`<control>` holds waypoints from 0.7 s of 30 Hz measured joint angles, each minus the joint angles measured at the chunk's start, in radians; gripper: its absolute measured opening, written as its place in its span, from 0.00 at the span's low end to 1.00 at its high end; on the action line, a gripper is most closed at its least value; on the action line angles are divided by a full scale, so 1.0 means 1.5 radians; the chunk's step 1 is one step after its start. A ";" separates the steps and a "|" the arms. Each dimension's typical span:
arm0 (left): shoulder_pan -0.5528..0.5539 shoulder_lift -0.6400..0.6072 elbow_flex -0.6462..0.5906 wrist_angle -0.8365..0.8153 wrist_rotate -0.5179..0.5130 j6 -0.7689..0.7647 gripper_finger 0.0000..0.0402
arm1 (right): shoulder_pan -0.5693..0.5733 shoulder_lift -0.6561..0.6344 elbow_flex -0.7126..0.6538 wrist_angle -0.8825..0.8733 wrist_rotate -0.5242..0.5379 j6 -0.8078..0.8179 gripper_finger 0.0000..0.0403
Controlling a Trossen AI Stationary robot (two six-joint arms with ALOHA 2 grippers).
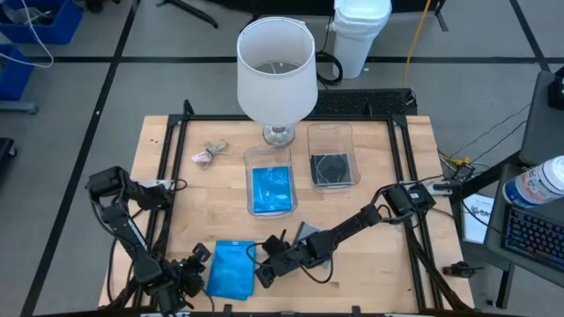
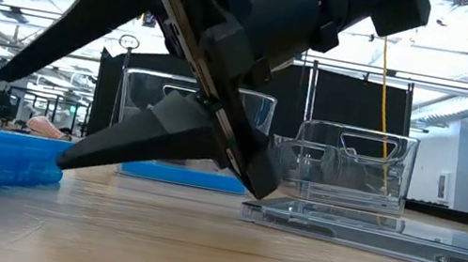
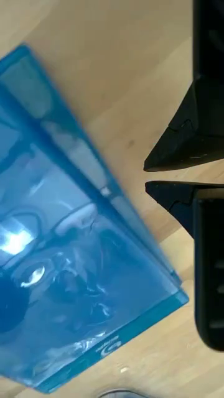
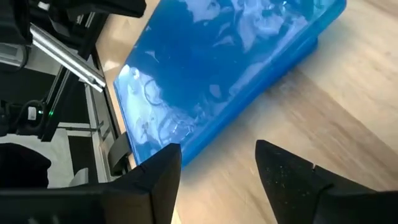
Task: Pick & place jewel cases by type
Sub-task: Put the blue cd case into the left transparent bin
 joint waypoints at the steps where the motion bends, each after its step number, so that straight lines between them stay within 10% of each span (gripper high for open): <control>1: 0.002 0.000 0.000 0.000 0.000 0.001 0.11 | -0.002 0.000 -0.002 0.002 0.000 0.000 0.48; 21: 0.062 -0.001 0.002 0.047 0.002 0.080 0.11 | -0.008 0.036 -0.017 0.124 -0.016 -0.019 0.47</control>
